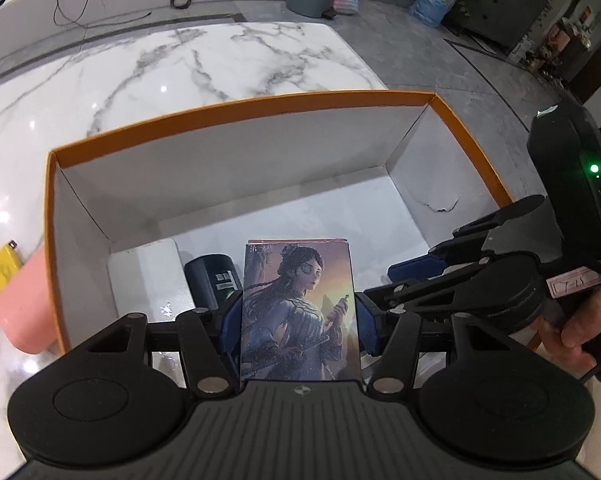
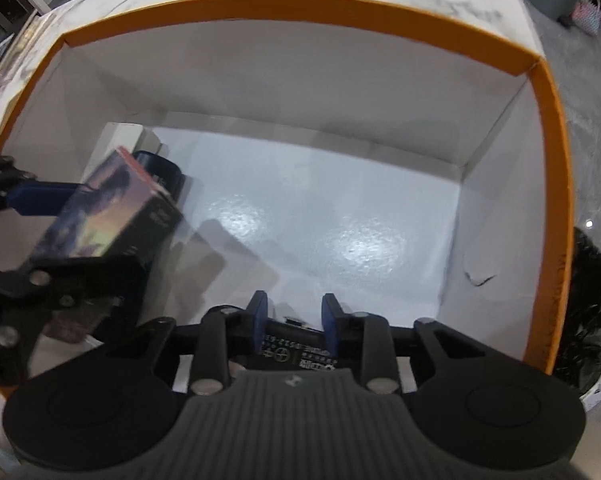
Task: Organize rigid objects
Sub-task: 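Lower the picture card box into the orange box and open the left gripper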
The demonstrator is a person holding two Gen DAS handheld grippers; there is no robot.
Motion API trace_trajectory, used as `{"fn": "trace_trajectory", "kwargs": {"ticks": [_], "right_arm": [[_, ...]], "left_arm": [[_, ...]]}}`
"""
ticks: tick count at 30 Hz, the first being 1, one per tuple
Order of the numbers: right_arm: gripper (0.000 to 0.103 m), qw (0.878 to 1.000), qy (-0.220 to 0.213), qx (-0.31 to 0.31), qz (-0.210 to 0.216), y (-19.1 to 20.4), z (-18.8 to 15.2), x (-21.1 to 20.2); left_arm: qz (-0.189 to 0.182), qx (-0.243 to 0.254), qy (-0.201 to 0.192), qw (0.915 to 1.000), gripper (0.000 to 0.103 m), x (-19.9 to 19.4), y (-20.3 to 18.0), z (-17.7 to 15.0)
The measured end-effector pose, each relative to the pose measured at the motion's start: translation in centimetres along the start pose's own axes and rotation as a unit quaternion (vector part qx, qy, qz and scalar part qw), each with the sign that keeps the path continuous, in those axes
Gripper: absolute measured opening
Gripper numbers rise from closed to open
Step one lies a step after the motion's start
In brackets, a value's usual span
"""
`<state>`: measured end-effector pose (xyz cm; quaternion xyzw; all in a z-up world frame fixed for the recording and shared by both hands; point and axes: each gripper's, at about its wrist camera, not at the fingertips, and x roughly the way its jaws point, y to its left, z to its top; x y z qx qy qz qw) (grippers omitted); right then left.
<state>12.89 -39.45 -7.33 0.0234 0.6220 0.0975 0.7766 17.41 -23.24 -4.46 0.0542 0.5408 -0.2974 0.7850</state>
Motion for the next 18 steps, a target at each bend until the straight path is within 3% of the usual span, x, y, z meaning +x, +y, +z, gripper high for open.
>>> {"fn": "trace_trajectory", "kwargs": {"ticks": [8,12,15,18], "right_arm": [[0.031,0.999,0.039,-0.015,-0.003,0.7,0.4,0.7],[0.031,0.998,0.059,0.026,0.004,-0.6,-0.1,0.7],[0.031,0.998,0.051,0.020,0.018,-0.5,-0.3,0.4],[0.031,0.999,0.031,0.009,0.001,0.0,-0.8,0.2]], "left_arm": [[0.002,-0.029,0.008,0.9995,0.065,0.5,0.1,-0.1],[-0.002,-0.039,0.011,0.9992,0.065,0.6,0.0,-0.3],[-0.006,-0.049,0.011,0.9987,0.065,0.8,-0.2,-0.4],[-0.001,-0.061,0.013,0.9980,0.065,1.3,-0.5,-0.5]]}}
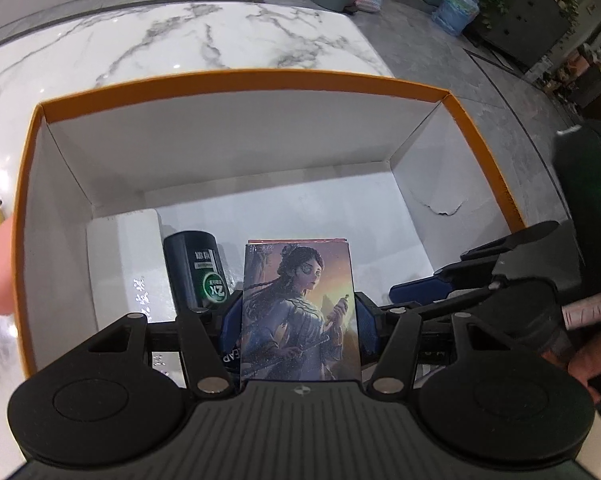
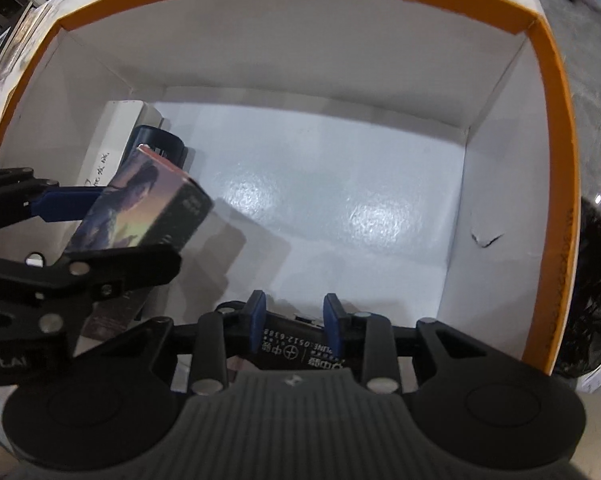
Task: Organize rigid objects
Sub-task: 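Lower the picture card box into the orange box and open the left gripper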
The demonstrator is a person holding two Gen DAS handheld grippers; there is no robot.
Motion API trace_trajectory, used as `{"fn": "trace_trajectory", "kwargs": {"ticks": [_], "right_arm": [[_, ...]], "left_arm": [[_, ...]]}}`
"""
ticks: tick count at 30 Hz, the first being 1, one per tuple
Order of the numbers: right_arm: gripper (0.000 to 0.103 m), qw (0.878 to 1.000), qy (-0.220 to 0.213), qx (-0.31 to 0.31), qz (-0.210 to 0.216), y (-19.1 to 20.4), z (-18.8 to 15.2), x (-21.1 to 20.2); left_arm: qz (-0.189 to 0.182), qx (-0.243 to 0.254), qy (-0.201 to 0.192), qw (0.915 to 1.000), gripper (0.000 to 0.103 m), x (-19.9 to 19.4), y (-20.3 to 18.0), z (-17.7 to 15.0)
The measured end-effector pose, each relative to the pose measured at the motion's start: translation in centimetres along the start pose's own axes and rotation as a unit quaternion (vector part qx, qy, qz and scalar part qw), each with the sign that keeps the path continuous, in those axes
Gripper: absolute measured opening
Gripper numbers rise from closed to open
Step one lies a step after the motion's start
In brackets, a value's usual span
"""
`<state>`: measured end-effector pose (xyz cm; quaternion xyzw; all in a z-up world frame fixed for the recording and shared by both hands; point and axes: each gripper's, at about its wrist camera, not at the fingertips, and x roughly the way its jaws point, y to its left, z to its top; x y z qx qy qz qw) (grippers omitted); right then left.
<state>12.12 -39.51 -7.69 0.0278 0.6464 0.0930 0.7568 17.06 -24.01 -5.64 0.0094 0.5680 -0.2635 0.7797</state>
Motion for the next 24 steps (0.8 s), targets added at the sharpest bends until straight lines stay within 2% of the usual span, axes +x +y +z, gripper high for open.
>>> {"fn": "trace_trajectory", "kwargs": {"ticks": [5,11,19,23,24], "right_arm": [[0.030,0.999,-0.026,-0.031,-0.036,1.0,-0.7,-1.1],[0.030,0.998,-0.043,-0.041,-0.034,0.9,-1.3,-2.1],[0.030,0.998,-0.057,-0.035,-0.013,0.7,-1.4,-1.6],[0.029,0.997,-0.066,-0.039,0.007,1.3,-1.7,-1.8],[0.026,0.997,-0.068,-0.038,0.016,1.6,-1.7,-1.9]], "left_arm": [[0.008,-0.034,0.013,0.9993,0.065,1.0,0.0,-0.5],[0.011,-0.071,0.041,0.9965,0.065,1.9,0.6,-0.6],[0.013,-0.071,0.043,0.9965,0.064,1.5,0.8,-0.8],[0.020,-0.054,0.027,0.9980,0.063,0.6,0.7,-0.8],[0.022,-0.046,0.021,0.9985,0.062,0.2,0.7,-0.9]]}}
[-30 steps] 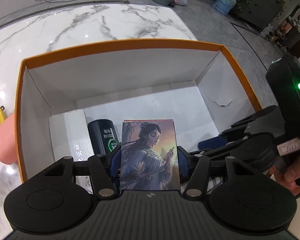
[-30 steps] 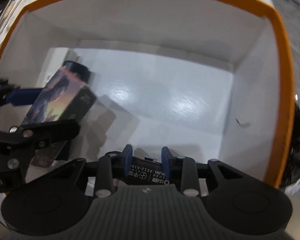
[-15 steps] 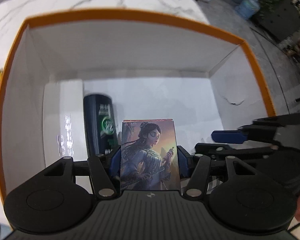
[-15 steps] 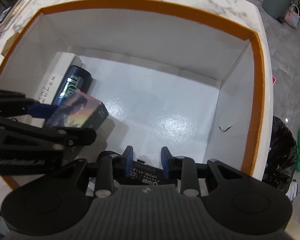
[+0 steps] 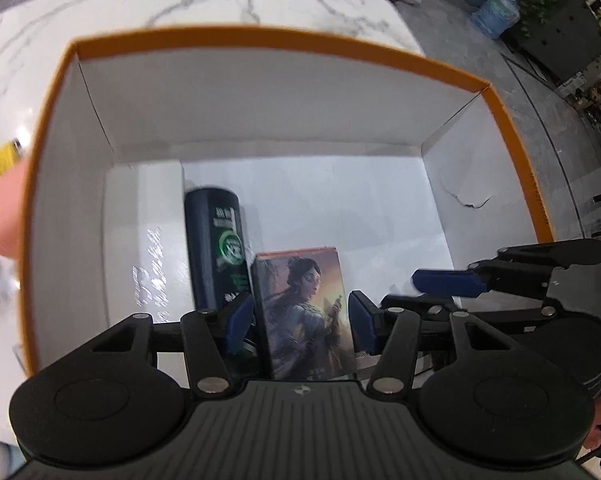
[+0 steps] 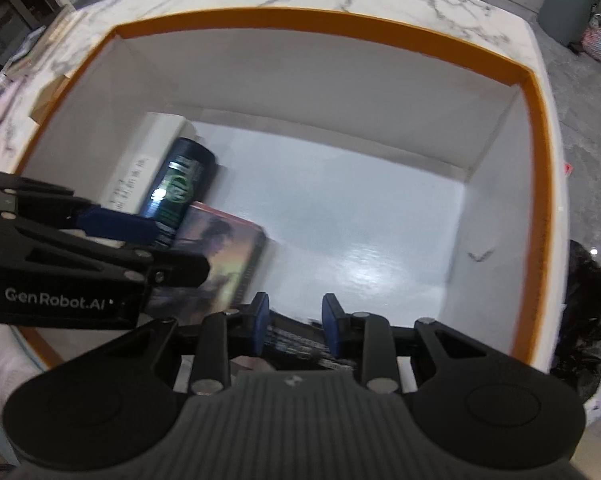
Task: Organize rigid objects
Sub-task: 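Lower the picture card box into the orange box and open the left gripper, then move both grippers back over the table toward the remaining items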
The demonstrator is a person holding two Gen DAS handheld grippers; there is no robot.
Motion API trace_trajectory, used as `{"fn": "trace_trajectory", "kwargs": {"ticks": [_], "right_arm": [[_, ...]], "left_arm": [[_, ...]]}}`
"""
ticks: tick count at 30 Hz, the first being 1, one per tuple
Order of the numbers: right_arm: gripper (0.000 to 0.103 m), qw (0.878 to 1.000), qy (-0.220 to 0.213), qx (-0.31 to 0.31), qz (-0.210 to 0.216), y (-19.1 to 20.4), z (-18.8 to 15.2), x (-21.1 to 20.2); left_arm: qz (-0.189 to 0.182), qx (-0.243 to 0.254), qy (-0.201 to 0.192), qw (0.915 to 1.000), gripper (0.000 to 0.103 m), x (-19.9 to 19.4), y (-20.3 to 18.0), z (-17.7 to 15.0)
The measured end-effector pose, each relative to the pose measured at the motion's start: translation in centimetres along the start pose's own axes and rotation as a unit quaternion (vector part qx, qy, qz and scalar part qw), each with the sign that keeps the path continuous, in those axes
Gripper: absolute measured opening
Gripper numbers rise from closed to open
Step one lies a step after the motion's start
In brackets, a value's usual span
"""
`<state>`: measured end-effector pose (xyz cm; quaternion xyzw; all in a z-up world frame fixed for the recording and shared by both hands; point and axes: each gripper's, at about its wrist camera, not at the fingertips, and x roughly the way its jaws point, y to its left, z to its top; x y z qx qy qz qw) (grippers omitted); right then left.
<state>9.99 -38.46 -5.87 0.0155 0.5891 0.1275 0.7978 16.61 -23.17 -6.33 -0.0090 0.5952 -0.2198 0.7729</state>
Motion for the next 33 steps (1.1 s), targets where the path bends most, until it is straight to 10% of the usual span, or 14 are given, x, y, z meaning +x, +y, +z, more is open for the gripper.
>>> {"fn": "trace_trajectory", "kwargs": {"ticks": [21,33], "right_arm": [[0.015,0.997,0.033,0.042,0.052,2.0,0.6,1.8],[0.032,0.997,-0.079,-0.004,0.003,4.8,0.1,-3.3]], "left_arm": [[0.026,0.075,-0.107,0.9910,0.060,-3.7,0.3,-1.5],[0.046,0.112,-0.181,0.9759,0.061,-8.7,1.2,-4.0]]}}
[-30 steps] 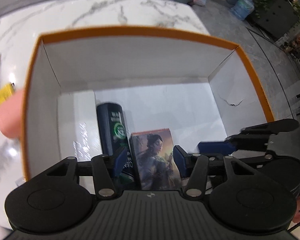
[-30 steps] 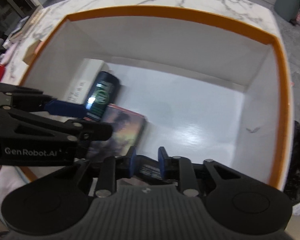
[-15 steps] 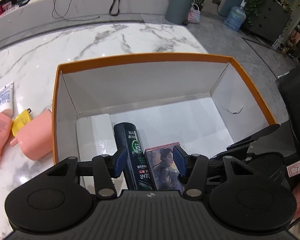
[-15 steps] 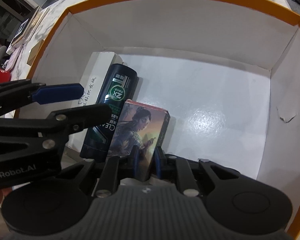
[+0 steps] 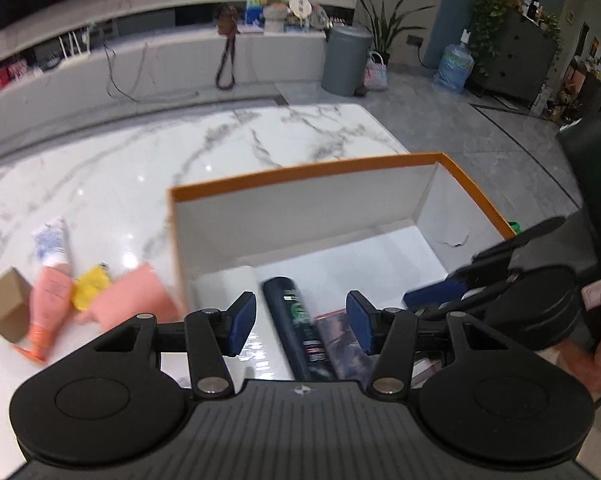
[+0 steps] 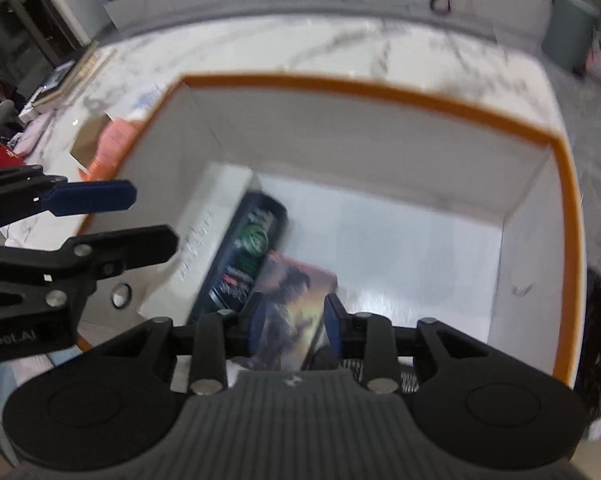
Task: Organize rigid objects
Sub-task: 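Move both grippers back over the table toward the remaining items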
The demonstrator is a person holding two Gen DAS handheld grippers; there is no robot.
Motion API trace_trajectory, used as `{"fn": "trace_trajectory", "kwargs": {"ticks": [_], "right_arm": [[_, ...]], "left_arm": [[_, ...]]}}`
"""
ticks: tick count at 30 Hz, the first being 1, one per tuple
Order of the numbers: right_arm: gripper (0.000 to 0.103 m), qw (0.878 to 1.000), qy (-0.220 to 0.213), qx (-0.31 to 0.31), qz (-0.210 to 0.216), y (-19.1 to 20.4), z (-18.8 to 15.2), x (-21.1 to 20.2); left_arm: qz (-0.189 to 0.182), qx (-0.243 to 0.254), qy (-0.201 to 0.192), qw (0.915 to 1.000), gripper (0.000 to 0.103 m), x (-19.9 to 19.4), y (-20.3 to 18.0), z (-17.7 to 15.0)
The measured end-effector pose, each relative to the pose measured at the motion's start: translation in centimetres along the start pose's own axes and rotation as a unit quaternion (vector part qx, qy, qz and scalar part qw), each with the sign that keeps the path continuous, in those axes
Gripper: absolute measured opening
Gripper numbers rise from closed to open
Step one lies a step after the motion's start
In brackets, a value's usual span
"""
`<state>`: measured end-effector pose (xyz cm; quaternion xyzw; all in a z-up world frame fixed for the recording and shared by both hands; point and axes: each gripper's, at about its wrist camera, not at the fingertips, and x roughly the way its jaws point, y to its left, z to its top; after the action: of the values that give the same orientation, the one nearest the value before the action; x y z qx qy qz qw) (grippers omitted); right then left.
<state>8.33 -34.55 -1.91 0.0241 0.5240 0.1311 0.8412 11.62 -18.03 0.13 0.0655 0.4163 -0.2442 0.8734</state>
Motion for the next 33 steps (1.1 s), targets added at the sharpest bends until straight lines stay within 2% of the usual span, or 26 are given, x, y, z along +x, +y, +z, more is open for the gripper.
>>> {"fn": "trace_trajectory", "kwargs": {"ticks": [3,6,8,12,16,20,26,31,33], "right_arm": [[0.039,0.999,-0.043,-0.013,-0.011,1.3,0.2,-1.4],[0.039,0.997,-0.075,-0.017,-0.001,2.7,1.1,-2.5],[0.039,0.996,-0.084,-0.023,0.006,4.0,2.0,-2.9],[0.039,0.994,-0.098,-0.031,0.023,7.0,3.9,-2.8],[0.039,0.992,-0.110,-0.043,0.035,10.2,5.4,-2.3],[0.039,0.991,-0.112,-0.047,0.048,13.9,6.9,-0.2],[0.038,0.994,-0.098,-0.037,0.041,17.9,9.0,4.8],[0.038,0.995,-0.087,-0.016,0.042,19.8,10.5,8.6],[0.038,0.996,-0.085,-0.018,0.034,20.2,11.1,10.0]], "left_arm": [[0.024,0.009,-0.018,0.9995,0.061,-1.7,1.6,-0.4],[0.055,0.005,-0.032,0.9979,0.061,-3.4,4.0,-0.8],[0.075,-0.007,-0.028,0.9968,0.061,-4.2,6.0,-1.0],[0.087,-0.024,-0.018,0.9958,0.061,-5.4,9.9,-1.5],[0.114,-0.066,-0.024,0.9910,0.064,-6.3,13.6,-2.4],[0.129,-0.128,-0.038,0.9827,0.076,-6.6,17.4,-3.3],[0.179,-0.191,-0.045,0.9640,0.086,-4.9,21.8,-4.0],[0.172,-0.235,-0.044,0.9556,0.091,-3.0,24.4,-3.7],[0.171,-0.240,-0.041,0.9547,0.091,-1.9,25.0,-3.5]]}}
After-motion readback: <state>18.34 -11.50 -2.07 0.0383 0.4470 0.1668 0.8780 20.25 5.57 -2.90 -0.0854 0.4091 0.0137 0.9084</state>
